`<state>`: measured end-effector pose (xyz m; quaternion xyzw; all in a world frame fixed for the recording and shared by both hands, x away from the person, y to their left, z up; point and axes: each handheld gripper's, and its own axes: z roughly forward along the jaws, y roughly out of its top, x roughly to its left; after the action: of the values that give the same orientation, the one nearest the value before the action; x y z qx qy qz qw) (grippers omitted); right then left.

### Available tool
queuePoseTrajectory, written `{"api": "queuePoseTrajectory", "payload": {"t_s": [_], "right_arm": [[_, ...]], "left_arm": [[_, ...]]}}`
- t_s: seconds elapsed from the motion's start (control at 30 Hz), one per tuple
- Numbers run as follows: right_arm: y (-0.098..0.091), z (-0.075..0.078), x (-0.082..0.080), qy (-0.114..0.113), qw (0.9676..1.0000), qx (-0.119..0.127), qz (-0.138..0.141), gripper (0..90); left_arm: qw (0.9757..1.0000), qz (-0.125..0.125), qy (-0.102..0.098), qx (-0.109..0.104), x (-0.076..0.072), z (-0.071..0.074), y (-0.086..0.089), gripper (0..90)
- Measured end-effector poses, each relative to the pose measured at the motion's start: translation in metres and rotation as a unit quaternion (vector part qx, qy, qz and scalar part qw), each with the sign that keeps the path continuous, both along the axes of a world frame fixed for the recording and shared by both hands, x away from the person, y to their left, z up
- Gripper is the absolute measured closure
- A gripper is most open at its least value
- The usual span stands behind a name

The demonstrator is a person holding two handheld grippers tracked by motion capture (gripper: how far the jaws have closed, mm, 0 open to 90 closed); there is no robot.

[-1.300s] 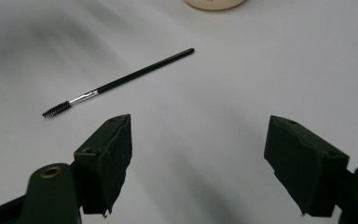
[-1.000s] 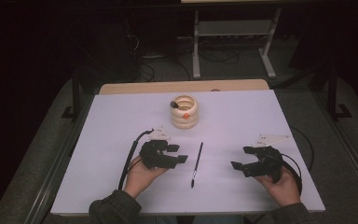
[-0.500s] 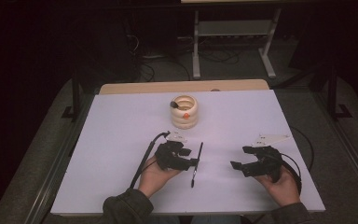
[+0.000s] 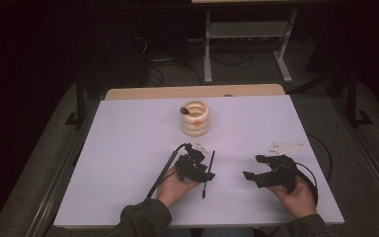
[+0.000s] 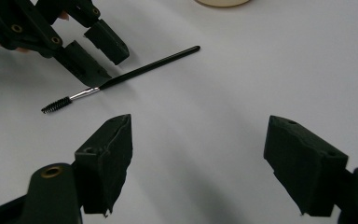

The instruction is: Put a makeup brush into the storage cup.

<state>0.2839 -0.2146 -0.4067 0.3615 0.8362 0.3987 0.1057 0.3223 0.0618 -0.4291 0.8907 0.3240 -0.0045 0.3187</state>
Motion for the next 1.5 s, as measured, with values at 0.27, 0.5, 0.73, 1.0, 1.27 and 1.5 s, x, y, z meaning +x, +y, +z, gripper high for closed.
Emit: {"api": "queuePoseTrajectory", "payload": {"t_s": [0.27,0.5,0.73,1.0,1.27,1.5], "right_arm": [[0.004,0.004,-0.002,-0.013,0.9999,-0.001,0.008,22.8],[0.009,0.006,-0.004,-0.015,0.9998,-0.011,0.013,22.8],[0.01,0.007,-0.006,-0.02,0.9997,-0.014,0.011,22.8],[0.014,0.011,-0.009,-0.028,0.9994,-0.015,0.013,22.8],[0.012,0.009,-0.007,-0.025,0.9994,-0.019,0.012,22.8],[0.012,0.008,-0.006,-0.024,0.9995,-0.018,0.011,22.8]], "left_arm": [[0.9994,-0.01,-0.003,0.033,-0.002,-0.001,-0.007,55.7],[0.9923,-0.028,-0.058,0.106,-0.014,0.0,-0.021,60.4],[0.994,-0.014,-0.035,0.103,-0.005,0.002,-0.02,75.7],[0.9916,-0.026,-0.043,0.119,-0.004,0.003,-0.021,85.7],[0.9946,-0.029,-0.021,0.097,0.003,0.003,-0.016,85.9],[0.9944,-0.039,-0.018,0.097,0.006,0.004,-0.014,86.0]]}}
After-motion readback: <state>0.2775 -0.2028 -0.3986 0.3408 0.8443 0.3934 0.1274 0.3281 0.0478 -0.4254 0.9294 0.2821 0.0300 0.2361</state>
